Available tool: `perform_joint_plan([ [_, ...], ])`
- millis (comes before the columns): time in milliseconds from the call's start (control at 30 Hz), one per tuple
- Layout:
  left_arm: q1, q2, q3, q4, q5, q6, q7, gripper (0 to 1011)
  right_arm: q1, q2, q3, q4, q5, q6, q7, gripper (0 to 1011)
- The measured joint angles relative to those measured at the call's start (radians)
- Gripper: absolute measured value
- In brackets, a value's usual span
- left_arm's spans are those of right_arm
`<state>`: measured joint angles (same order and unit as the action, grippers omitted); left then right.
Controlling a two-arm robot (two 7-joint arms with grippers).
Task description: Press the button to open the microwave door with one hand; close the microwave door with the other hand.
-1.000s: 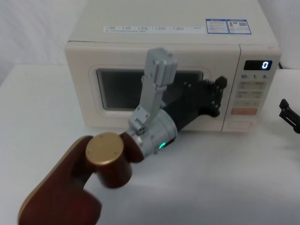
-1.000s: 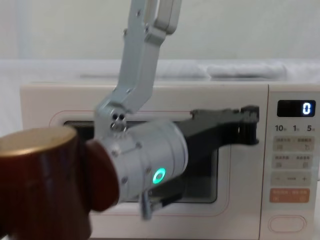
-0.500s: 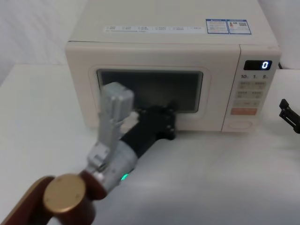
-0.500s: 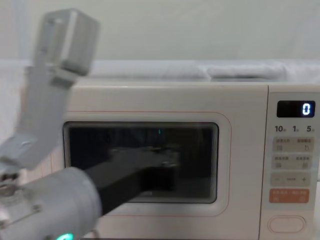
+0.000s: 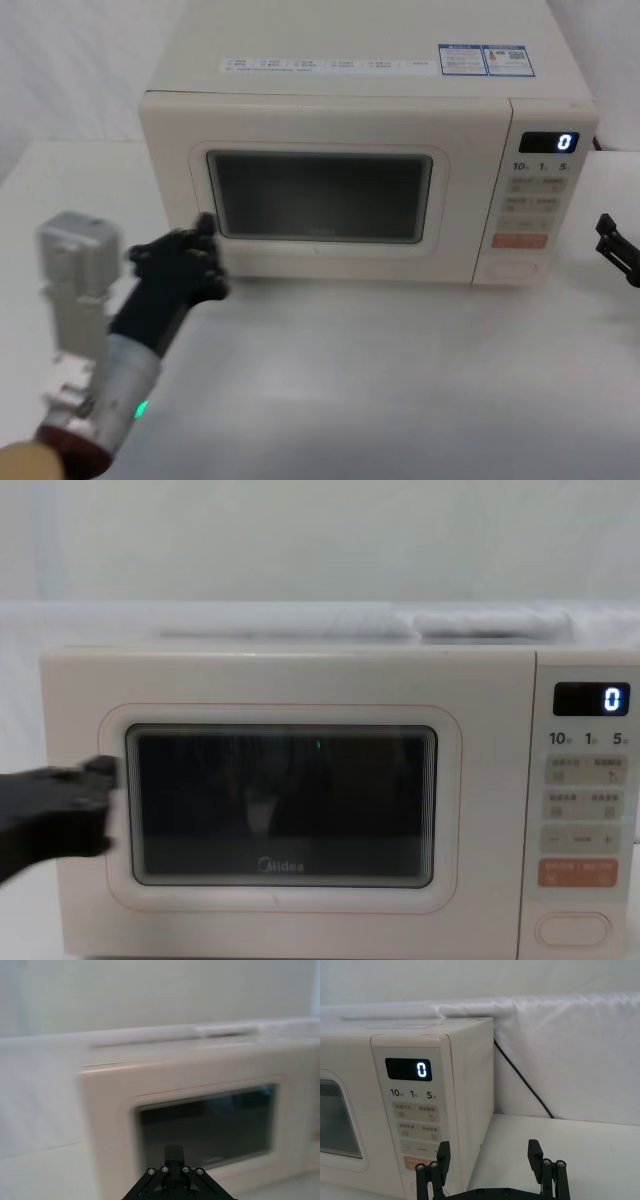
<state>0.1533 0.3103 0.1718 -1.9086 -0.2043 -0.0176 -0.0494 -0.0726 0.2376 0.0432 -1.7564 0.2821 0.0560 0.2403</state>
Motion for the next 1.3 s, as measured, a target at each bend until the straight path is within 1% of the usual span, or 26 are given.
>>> perform_joint_plan([
  [33, 0.010, -0.003, -0.013, -0.004, -0.003, -0.004, 0.007, 0, 0.000, 0.000, 0.000, 0.000, 0.000, 0.000, 0.000, 1002],
  [67, 0.028, -0.010, -0.036, -0.010, -0.009, -0.013, 0.020, 0, 0.000, 0.000, 0.000, 0.000, 0.000, 0.000, 0.000, 1002],
  [133, 0.043, -0.017, -0.059, -0.014, -0.014, -0.021, 0.030, 0, 0.000, 0.000, 0.000, 0.000, 0.000, 0.000, 0.000, 1002],
  [167, 0.060, -0.027, -0.081, -0.016, -0.021, -0.032, 0.041, 0, 0.000, 0.000, 0.000, 0.000, 0.000, 0.000, 0.000, 1002],
  [267, 0.082, -0.041, -0.117, -0.016, -0.029, -0.048, 0.055, 0, 0.000, 0.000, 0.000, 0.000, 0.000, 0.000, 0.000, 1002],
  [400, 0.103, -0.060, -0.149, -0.001, -0.041, -0.067, 0.061, 0, 0.000, 0.000, 0.000, 0.000, 0.000, 0.000, 0.000, 1002],
  [500, 0.110, -0.070, -0.163, 0.014, -0.047, -0.077, 0.061, 0, 0.000, 0.000, 0.000, 0.000, 0.000, 0.000, 0.000, 1002],
  [567, 0.113, -0.079, -0.176, 0.036, -0.051, -0.082, 0.061, 0, 0.000, 0.000, 0.000, 0.000, 0.000, 0.000, 0.000, 1002],
  [700, 0.112, -0.086, -0.187, 0.060, -0.051, -0.081, 0.059, 0, 0.000, 0.000, 0.000, 0.000, 0.000, 0.000, 0.000, 1002],
  [800, 0.105, -0.098, -0.196, 0.087, -0.047, -0.069, 0.059, 0, 0.000, 0.000, 0.000, 0.000, 0.000, 0.000, 0.000, 1002],
  [933, 0.096, -0.112, -0.202, 0.107, -0.034, -0.057, 0.066, 0, 0.000, 0.000, 0.000, 0.000, 0.000, 0.000, 0.000, 1002],
  [1067, 0.090, -0.128, -0.203, 0.115, -0.013, -0.040, 0.081, 0, 0.000, 0.000, 0.000, 0.000, 0.000, 0.000, 0.000, 1002],
  [1300, 0.091, -0.126, -0.203, 0.115, -0.015, -0.040, 0.082, 0, 0.000, 0.000, 0.000, 0.000, 0.000, 0.000, 0.000, 1002],
])
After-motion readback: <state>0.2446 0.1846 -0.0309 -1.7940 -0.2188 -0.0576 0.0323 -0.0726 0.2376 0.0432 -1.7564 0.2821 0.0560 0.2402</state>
